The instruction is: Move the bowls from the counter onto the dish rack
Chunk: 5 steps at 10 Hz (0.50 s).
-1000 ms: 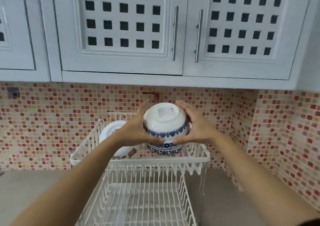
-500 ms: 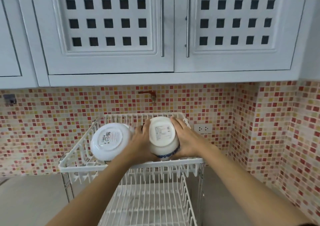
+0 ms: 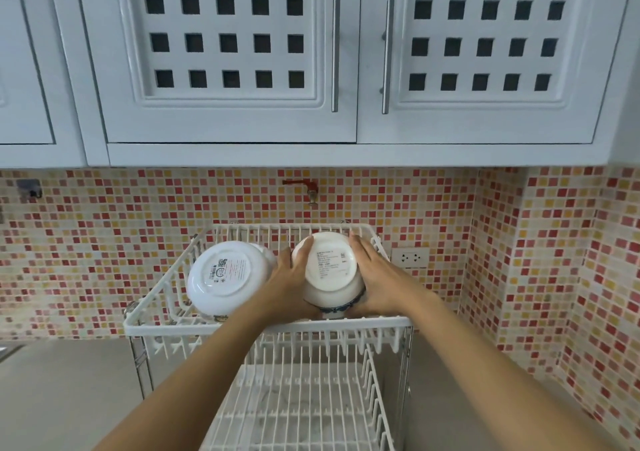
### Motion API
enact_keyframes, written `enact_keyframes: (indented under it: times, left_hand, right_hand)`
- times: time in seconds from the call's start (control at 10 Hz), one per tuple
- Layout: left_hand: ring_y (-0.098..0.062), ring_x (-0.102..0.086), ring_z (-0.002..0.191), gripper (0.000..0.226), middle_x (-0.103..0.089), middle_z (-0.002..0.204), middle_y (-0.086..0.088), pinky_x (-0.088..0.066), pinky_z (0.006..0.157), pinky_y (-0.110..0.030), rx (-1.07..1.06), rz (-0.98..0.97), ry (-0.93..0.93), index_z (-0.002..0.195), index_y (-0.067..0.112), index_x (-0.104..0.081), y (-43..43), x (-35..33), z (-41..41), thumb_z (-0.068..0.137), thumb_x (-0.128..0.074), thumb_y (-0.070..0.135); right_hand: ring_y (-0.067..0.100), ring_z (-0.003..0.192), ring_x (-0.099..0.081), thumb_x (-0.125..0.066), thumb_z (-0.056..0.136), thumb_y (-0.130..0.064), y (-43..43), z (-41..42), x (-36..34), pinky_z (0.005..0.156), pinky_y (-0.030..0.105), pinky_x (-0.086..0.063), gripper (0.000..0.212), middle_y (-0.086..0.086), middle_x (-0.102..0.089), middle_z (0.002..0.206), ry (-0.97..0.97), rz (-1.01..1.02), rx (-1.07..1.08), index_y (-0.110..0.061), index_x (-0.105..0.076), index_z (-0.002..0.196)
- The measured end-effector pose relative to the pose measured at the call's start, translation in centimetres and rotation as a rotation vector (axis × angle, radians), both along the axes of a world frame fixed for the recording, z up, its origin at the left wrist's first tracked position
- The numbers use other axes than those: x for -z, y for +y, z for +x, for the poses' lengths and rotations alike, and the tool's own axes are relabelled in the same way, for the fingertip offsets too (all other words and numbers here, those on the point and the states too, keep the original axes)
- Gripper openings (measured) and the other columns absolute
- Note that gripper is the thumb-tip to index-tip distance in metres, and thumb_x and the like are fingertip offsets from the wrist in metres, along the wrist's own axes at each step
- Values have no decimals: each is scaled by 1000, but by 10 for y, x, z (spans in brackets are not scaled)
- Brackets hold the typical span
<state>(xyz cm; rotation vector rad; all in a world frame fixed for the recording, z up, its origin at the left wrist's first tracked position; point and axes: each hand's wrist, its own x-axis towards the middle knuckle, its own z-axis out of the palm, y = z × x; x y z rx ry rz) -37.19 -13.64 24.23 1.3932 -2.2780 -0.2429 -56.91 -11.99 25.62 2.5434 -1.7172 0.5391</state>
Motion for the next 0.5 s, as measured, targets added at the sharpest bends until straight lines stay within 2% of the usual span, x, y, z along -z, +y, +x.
enact_keyframes:
  times: [0.1,0.2,0.3,0.4,0.5]
  left_hand:
    - [-33,10,149,131,12,159,-14,-13,120,-49,-2,26,-2,150,26,17,1,-1,0,65,-81,38]
    - [-30,19,148,130,20,159,-13,-8,121,-48,-8,38,-19,150,23,20,3,-4,-1,68,-80,36]
    - [-24,23,147,122,24,159,-6,-10,122,-47,17,96,54,150,22,21,11,-11,1,75,-75,24]
    - [-21,15,149,105,18,161,-1,-19,121,-42,37,73,161,152,19,14,22,-19,5,82,-64,12]
    - [-25,-13,149,75,-4,163,-2,-20,121,-38,-36,-78,254,153,14,-6,37,-30,12,93,-51,15]
  right_hand:
    - [15,148,7,-80,60,-55,-2,0,1,117,32,-16,139,-1,19,160,12,-32,5,-13,18,149]
    - [15,148,8,-79,59,-58,-3,0,-1,118,34,-15,140,-1,21,159,41,-26,9,-13,20,148]
    - [13,146,15,-77,65,-52,2,-6,-3,121,39,-10,135,-4,29,156,-17,91,-10,-18,25,147]
    - [10,145,16,-75,73,-36,13,-12,-6,121,42,-11,124,-8,29,155,-117,181,-31,-22,23,147]
    - [9,147,8,-63,85,-39,27,-10,-9,121,43,-6,97,-10,14,159,-194,81,-27,-24,6,151]
